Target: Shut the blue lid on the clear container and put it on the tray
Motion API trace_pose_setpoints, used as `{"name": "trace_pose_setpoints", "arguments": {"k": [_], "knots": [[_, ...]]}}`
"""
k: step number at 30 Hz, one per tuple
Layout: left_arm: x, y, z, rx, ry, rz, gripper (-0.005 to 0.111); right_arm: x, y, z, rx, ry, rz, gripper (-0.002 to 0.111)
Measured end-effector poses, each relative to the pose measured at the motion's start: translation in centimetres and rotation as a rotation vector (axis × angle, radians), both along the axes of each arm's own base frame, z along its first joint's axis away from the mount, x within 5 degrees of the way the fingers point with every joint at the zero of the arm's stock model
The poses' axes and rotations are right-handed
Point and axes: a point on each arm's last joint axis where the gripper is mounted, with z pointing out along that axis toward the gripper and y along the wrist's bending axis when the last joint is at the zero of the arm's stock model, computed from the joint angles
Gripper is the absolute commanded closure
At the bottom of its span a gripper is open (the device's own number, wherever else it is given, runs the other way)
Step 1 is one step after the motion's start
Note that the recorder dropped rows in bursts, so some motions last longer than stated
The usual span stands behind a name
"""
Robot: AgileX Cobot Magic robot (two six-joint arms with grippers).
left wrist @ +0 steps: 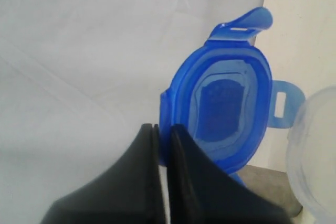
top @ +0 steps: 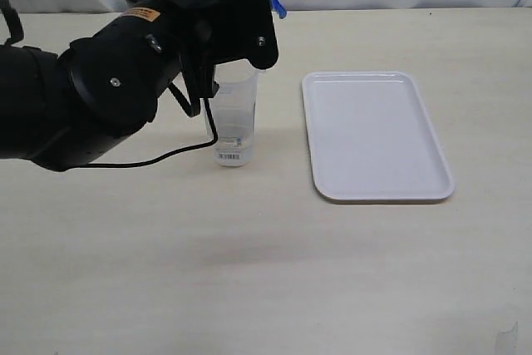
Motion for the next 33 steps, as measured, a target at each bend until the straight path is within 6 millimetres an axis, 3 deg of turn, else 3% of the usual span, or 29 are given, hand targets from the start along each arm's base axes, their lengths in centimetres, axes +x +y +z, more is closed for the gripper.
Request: {"name": "trace_pose_setpoints", "arguments": {"k": [10,33], "knots": [[-0.6,0.7,-1.7,0.065,0.019,-0.015,0.107,0.0,0.0,0.0,0.000,0.000,0.000,0.104],[-1.4,0.5,-2.5,0.065,0.063,-0.021,0.107,0.0,0.0,0.0,0.000,0.000,0.000,0.104]]}}
